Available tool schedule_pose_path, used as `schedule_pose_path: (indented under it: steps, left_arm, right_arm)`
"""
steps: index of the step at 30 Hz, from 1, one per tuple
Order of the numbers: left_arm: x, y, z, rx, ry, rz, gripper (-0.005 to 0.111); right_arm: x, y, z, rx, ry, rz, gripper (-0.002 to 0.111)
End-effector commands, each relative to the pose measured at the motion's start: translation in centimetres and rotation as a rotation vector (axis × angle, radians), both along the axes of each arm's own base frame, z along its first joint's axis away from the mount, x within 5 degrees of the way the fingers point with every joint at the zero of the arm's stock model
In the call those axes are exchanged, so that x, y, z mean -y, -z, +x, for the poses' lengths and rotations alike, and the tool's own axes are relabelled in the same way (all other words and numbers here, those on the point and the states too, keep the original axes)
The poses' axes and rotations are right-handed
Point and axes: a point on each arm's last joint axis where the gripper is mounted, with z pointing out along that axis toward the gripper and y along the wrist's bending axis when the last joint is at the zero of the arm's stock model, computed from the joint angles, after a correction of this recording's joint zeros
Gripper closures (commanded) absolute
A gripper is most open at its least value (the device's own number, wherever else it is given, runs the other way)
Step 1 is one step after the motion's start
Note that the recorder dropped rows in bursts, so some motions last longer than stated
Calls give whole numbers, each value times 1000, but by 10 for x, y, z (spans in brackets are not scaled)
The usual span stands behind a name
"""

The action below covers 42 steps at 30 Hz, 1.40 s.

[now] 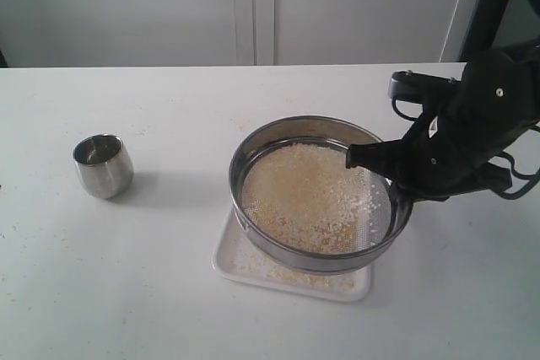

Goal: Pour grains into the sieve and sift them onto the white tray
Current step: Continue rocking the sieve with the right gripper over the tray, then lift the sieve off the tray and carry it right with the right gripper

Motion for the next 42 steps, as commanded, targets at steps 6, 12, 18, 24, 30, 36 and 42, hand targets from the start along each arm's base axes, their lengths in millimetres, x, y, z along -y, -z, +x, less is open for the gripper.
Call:
schedule_pose_path:
  steps: [6,12,18,24,30,36,42]
  left_arm:
    - [0,-3,-1,-1,-6,-7,107]
    - [0,-3,-1,-1,-6,-7,107]
    - [0,-3,-1,-1,-6,-7,107]
    - [0,-3,-1,-1,-6,-7,107]
    - [0,-3,-1,-1,-6,-7,107]
    - [0,-3,-1,-1,-6,-7,107]
    - [0,-3,-1,-1,-6,-7,107]
  right_arm:
    - [25,-15,9,42,37,110,108]
    - [42,-15,10,27,59,100,108]
    - [56,-15,12,18,93,106,108]
    - [69,-17,12,15,99,136,108]
    - [80,-16,12,8,113,131,108]
    - [92,-16,12,-1,127,139,108]
    - [98,-16,12,9,117,136,108]
